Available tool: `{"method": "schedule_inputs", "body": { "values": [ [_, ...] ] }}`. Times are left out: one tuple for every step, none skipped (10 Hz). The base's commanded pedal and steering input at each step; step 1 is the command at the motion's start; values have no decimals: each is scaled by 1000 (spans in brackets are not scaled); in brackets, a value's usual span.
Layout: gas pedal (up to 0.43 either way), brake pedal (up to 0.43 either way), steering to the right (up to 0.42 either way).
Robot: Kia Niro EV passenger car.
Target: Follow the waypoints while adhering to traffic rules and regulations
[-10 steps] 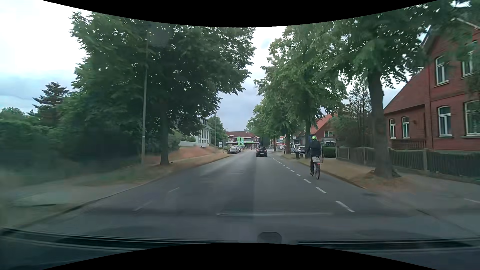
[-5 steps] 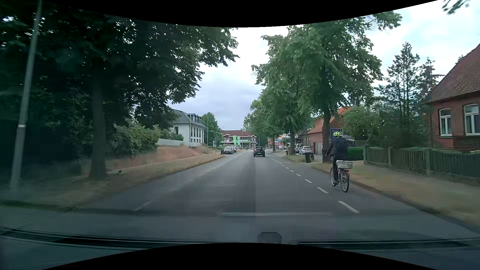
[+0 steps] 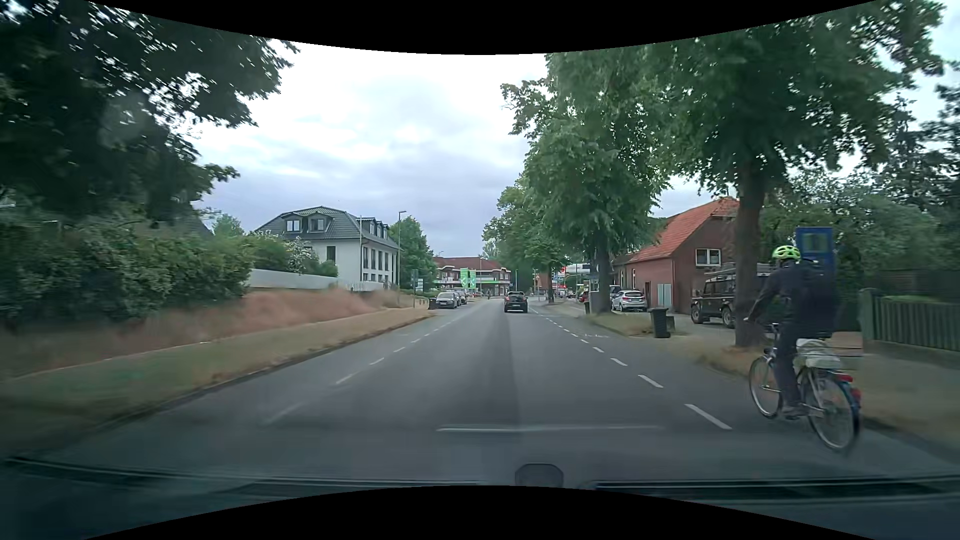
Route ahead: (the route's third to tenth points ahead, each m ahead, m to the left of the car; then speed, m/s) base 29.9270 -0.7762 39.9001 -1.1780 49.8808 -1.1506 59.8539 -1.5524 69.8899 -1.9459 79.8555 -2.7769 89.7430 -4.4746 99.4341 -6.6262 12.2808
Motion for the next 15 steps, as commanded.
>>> {"method": "schedule_inputs", "body": {
  "values": [
    [0, 0, 3],
    [0, 0, 1],
    [0, 0, 1],
    [0, 0, 0],
    [0, 0, 0],
    [0, 0, 0],
    [0, 0, 0],
    [0, 0, 0],
    [0, 0, 0],
    [0, 0, 2],
    [0, 0, 6],
    [0, 0, 9],
    [0, 0, 9],
    [0, 0, 9],
    [0, 0, 7]
  ]
}}
